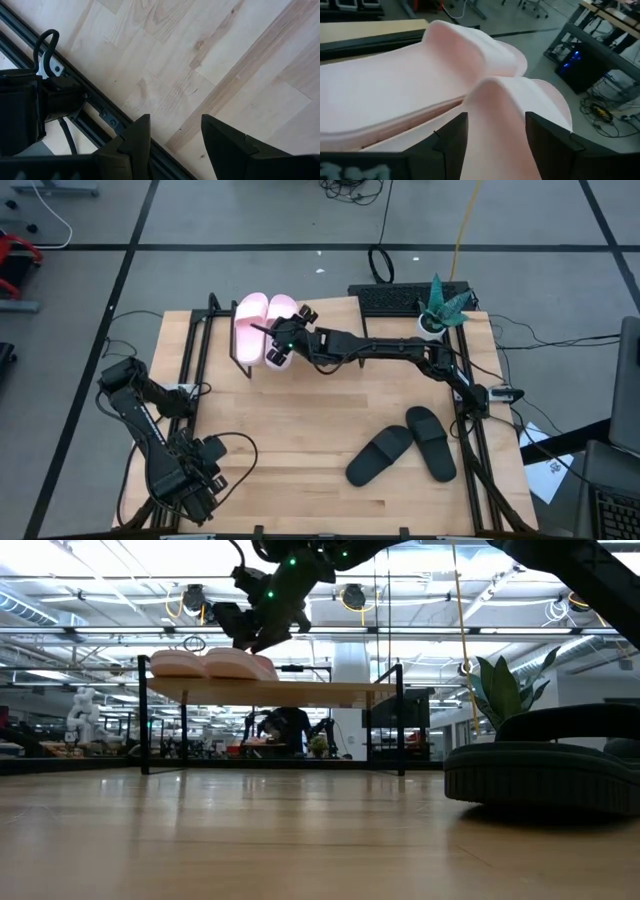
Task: Pick and place slides into the shelf
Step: Put the left black slipper on the shelf
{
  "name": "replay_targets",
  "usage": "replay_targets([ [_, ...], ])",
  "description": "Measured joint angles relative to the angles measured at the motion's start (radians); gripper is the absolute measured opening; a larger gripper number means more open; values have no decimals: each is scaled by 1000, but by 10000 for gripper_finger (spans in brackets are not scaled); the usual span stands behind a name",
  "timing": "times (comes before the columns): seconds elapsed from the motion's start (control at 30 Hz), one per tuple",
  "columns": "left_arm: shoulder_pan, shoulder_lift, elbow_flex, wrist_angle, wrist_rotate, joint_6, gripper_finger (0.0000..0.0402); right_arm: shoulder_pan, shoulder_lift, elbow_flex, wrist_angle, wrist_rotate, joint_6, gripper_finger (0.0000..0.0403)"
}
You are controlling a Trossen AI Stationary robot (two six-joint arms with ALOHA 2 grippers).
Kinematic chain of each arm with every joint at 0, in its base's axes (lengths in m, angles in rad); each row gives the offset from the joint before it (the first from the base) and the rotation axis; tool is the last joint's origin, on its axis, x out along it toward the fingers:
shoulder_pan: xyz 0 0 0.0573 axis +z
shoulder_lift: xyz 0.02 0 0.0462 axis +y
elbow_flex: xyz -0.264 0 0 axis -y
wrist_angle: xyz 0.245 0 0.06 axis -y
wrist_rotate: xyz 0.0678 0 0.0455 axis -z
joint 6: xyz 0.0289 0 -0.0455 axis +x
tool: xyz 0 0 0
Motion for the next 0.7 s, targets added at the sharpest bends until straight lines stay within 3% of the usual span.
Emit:
replay_targets([
  [0.27,0,0,0,0,0,0,172,48,-22,0,17,-17,-17,188],
  [0.7,0,0,0,0,-37,2,172,211,-238,2,7,-15,-213,188],
])
